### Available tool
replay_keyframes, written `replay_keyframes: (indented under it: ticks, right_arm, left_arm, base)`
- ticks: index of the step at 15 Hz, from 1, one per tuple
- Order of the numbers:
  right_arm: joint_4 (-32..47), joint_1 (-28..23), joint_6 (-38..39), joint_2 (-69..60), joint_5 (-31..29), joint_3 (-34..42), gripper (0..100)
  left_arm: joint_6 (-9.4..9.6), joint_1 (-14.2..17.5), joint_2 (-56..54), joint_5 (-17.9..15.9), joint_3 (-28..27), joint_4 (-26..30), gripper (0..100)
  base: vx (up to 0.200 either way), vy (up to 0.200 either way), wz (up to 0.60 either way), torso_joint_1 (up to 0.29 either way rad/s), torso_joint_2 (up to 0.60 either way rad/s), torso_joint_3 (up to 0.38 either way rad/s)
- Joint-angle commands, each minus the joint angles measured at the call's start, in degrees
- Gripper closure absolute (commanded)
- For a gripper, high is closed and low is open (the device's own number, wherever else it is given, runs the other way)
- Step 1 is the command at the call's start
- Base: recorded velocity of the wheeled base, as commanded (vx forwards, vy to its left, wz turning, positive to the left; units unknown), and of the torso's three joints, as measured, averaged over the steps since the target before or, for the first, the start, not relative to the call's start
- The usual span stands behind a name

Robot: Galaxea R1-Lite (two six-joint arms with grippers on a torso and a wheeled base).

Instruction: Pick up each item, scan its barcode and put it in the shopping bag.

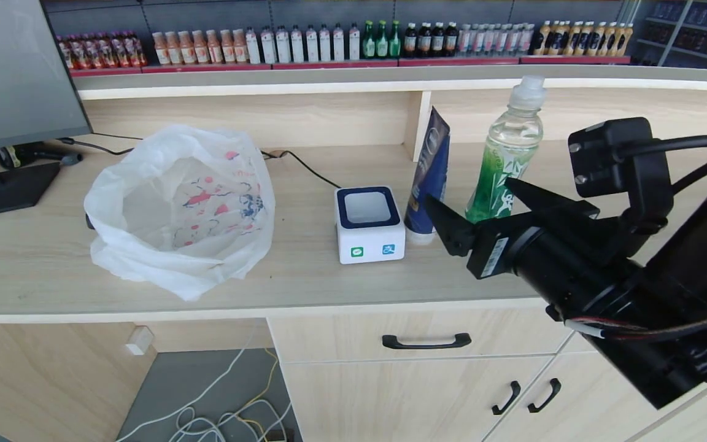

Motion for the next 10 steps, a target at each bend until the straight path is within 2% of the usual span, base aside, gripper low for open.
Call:
replay_keyframes:
  ticks: [1,5,9,10]
  right_arm:
    - [-3.7,0.0,-0.6,6.9,0.1,-1.6,0]
    - [-11.3,-0.2,-2.5,12.9,0.0,-3.2,0]
    - [-12.0,-3.1,-3.1,16.7,0.1,-8.6,0]
    - [-12.7,-4.0,-2.9,18.4,0.2,-12.0,0]
  left_arm:
    - [-0.01,-0.1,0.0,0.0,0.0,0.0,0]
    - [-0.01,-0.1,0.0,0.0,0.0,0.0,0]
    - [-0.01,0.0,0.0,0.0,0.0,0.0,0]
    - [-0.01,0.0,0.0,0.0,0.0,0.0,0]
  base:
    - [0.000,0.000,0.00,0.000,0.00,0.000]
    - [0.000,0.000,0.00,0.000,0.00,0.000]
    - [0.000,0.000,0.00,0.000,0.00,0.000]
    - [0.000,0.000,0.00,0.000,0.00,0.000]
